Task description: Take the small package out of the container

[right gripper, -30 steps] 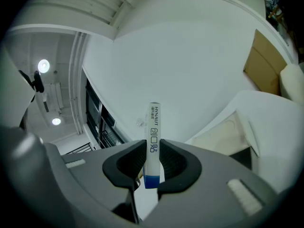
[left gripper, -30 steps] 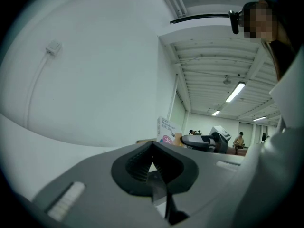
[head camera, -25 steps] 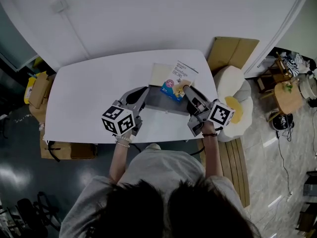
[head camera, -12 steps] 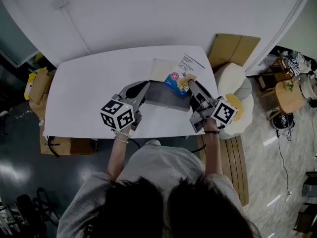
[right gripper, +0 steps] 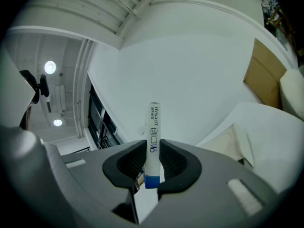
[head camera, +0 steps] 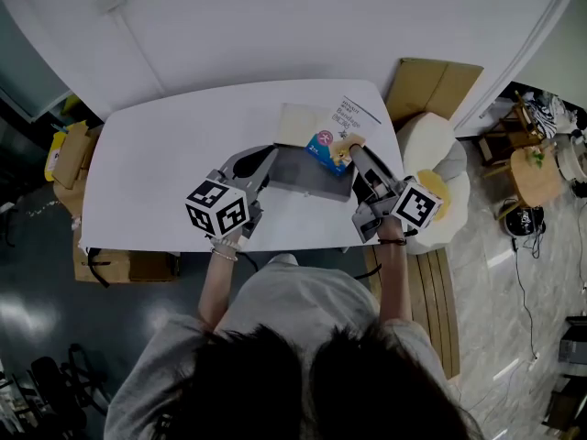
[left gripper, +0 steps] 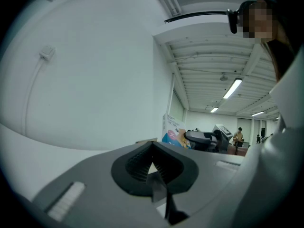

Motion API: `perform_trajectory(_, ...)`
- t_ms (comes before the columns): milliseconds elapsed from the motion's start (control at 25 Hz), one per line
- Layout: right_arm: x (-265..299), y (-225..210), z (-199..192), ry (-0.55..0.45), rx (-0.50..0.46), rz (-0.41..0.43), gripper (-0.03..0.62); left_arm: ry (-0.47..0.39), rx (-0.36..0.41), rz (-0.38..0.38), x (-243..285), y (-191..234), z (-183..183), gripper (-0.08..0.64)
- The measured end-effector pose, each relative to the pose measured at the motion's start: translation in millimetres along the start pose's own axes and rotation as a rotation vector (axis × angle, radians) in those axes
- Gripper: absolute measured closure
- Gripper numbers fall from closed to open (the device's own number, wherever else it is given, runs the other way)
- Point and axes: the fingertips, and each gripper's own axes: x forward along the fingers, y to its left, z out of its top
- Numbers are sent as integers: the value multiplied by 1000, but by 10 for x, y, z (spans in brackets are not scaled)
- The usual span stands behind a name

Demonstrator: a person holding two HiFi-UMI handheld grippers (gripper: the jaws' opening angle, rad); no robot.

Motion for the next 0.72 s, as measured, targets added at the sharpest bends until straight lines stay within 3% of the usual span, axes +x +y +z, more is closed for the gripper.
perform_trajectory(720, 10, -14, 4, 4, -1, 11, 491, 4, -2, 6, 42, 22, -16, 568)
